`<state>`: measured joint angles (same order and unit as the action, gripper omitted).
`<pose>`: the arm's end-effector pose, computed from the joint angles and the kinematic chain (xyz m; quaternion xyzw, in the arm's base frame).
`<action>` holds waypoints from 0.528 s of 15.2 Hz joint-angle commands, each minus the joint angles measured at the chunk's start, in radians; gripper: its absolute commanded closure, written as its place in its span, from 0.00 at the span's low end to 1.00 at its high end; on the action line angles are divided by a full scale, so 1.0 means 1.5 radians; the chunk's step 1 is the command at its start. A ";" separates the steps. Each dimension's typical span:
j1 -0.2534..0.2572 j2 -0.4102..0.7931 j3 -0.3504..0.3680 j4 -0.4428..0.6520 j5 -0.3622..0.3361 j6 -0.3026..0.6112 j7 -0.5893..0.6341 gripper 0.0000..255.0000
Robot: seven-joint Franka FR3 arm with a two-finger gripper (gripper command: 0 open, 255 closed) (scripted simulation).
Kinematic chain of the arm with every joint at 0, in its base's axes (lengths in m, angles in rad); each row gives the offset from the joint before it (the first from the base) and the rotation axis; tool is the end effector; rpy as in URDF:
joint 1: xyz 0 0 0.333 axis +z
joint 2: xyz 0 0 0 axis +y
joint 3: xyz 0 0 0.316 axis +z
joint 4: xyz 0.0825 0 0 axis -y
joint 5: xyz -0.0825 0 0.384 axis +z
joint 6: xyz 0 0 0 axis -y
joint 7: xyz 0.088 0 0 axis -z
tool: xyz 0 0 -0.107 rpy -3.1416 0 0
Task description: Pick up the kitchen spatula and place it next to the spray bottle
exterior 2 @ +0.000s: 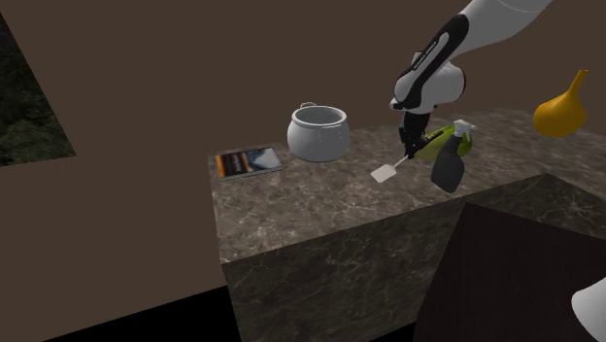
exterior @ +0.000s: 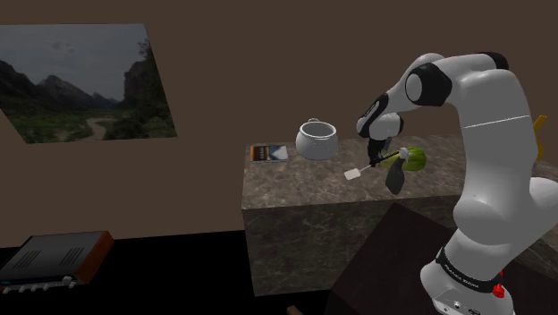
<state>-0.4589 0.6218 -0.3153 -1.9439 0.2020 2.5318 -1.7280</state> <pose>0.4443 -0.4303 0.1723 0.9119 0.4091 -0.0303 0.0136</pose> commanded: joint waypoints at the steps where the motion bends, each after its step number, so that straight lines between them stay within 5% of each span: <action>1: -0.004 0.014 0.005 0.001 0.005 0.014 -0.003 1.00; 8: -0.018 0.068 0.023 0.018 0.021 0.051 -0.011 1.00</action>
<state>-0.4834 0.7116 -0.2846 -1.9233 0.2307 2.6013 -1.7438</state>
